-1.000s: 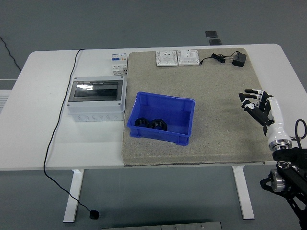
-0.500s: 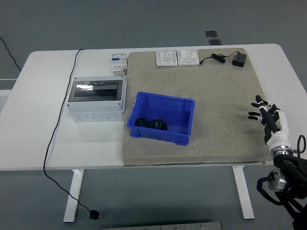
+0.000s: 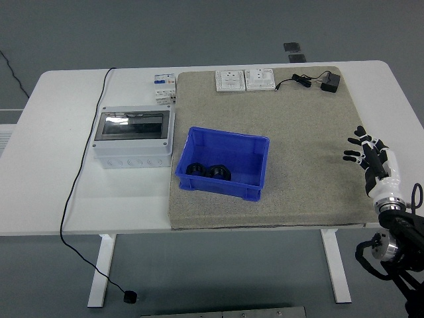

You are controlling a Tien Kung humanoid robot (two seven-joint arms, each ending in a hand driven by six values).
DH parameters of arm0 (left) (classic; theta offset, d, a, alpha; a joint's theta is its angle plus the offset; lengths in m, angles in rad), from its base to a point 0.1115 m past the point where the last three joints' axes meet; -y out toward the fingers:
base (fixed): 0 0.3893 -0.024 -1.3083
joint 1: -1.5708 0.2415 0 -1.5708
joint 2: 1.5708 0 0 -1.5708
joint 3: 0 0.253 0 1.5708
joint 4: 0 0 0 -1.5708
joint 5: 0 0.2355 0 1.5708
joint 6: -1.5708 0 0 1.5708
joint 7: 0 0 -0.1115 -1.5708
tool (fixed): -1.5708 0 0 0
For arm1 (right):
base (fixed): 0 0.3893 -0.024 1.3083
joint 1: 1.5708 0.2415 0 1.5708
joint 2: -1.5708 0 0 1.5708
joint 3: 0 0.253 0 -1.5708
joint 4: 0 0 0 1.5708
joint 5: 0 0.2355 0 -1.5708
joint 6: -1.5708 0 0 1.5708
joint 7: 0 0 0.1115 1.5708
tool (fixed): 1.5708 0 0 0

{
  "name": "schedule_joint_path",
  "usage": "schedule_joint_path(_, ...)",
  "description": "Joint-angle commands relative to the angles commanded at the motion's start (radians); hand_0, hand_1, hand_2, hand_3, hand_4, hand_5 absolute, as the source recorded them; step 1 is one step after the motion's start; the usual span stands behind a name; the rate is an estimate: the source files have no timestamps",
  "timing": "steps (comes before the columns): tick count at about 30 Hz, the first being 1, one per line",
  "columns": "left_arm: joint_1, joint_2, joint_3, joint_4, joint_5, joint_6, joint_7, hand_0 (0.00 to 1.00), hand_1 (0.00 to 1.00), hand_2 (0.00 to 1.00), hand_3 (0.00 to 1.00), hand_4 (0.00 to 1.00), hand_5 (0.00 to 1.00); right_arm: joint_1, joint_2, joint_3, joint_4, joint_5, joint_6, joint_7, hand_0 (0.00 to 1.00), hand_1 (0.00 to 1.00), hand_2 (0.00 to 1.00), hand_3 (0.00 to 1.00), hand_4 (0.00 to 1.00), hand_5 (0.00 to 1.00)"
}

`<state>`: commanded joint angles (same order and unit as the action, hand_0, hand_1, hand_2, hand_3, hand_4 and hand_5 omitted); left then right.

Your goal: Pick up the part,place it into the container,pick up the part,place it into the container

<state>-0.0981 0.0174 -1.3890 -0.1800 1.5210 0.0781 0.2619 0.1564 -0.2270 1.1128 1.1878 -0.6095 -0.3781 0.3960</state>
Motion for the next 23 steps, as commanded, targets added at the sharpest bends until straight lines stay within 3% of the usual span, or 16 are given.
schedule_joint_path(23,-0.011,0.011,-0.023,0.000,0.034,-0.008,-0.001,0.711,0.586,0.552,0.525,0.524,0.457,-0.001,0.007,0.021,0.017,-0.001,0.025,0.013,0.412,0.392,0.543,0.568,0.838,0.579)
